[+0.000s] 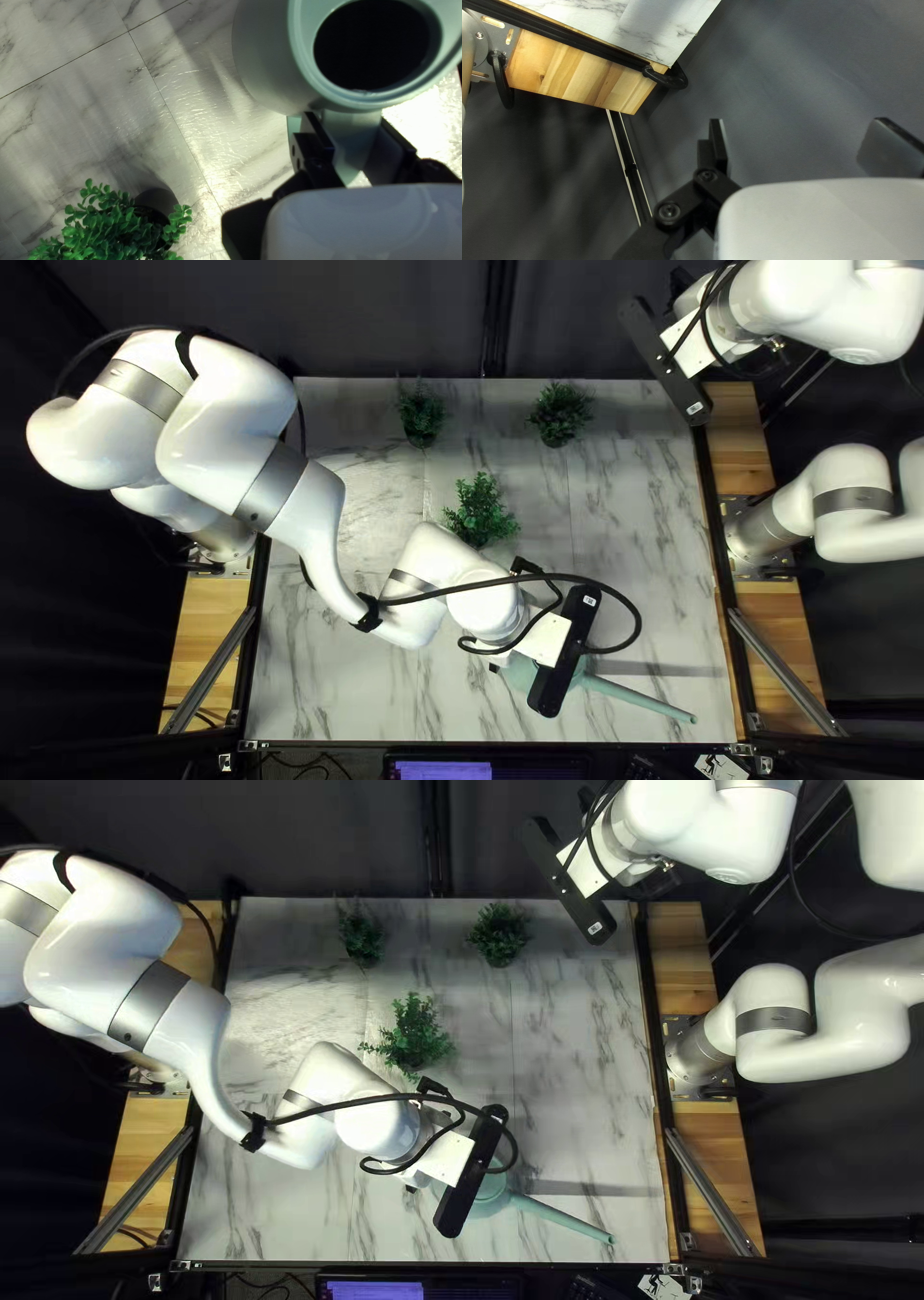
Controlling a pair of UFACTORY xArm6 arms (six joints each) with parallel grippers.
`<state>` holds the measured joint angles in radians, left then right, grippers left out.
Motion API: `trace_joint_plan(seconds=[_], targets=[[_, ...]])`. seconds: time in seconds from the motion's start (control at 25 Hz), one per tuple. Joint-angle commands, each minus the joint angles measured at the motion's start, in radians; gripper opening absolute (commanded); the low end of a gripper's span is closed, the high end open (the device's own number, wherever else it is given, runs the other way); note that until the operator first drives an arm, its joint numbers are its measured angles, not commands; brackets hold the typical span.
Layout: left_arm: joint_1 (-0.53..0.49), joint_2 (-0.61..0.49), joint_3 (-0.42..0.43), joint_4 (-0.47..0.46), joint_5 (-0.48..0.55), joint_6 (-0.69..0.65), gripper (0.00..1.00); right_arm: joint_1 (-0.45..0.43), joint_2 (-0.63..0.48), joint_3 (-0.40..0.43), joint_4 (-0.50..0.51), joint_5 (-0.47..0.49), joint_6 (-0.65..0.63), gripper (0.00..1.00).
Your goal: Lift water spout off of table. Pick up water spout to simulate watering fake plants
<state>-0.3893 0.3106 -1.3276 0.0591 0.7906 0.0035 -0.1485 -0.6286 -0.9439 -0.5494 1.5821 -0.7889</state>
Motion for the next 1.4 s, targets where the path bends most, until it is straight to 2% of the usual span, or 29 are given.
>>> trace_joint_plan(seconds=[0.04,0.28,0.32,0.36,0.4,0.52,0.68,0.8,0.92,1.04,1.24,1.4], targets=[[0.003,0.001,0.009,-0.014,-0.011,0.005,0.00,0.000,0.000,0.000,0.000,0.000,0.000,1.00],[0.005,-0.001,0.012,-0.025,-0.012,0.010,0.00,0.000,0.000,0.000,0.000,0.000,0.000,1.00],[0.005,0.001,0.009,-0.026,-0.010,0.011,0.51,0.000,0.000,0.000,0.000,0.000,0.000,1.00],[0.005,0.003,0.005,-0.028,-0.008,0.014,0.78,0.000,0.000,0.000,0.000,0.000,0.000,1.00],[0.005,0.004,0.003,-0.029,-0.007,0.016,1.00,0.000,0.000,0.000,0.000,0.000,0.000,1.00],[0.007,0.012,-0.008,-0.031,-0.003,0.022,1.00,0.000,0.000,0.000,0.000,0.000,0.000,1.00],[0.012,-0.043,0.001,-0.042,0.048,0.023,1.00,0.000,0.000,0.000,0.000,0.000,0.000,1.00],[0.019,-0.167,-0.007,-0.032,0.226,0.001,1.00,0.000,0.000,0.000,0.000,0.000,0.000,1.00],[0.048,-0.316,-0.052,0.011,0.513,-0.038,1.00,0.000,0.000,0.000,0.000,0.000,0.000,1.00],[0.073,-0.388,-0.131,0.066,0.744,-0.074,1.00,0.000,0.000,0.000,0.000,0.000,0.000,1.00],[0.103,-0.414,-0.229,0.158,0.951,-0.102,1.00,0.000,0.000,0.000,0.000,0.000,0.000,1.00],[0.129,-0.457,-0.225,0.264,1.050,-0.184,1.00,0.000,0.000,0.000,0.000,0.000,0.000,1.00]])
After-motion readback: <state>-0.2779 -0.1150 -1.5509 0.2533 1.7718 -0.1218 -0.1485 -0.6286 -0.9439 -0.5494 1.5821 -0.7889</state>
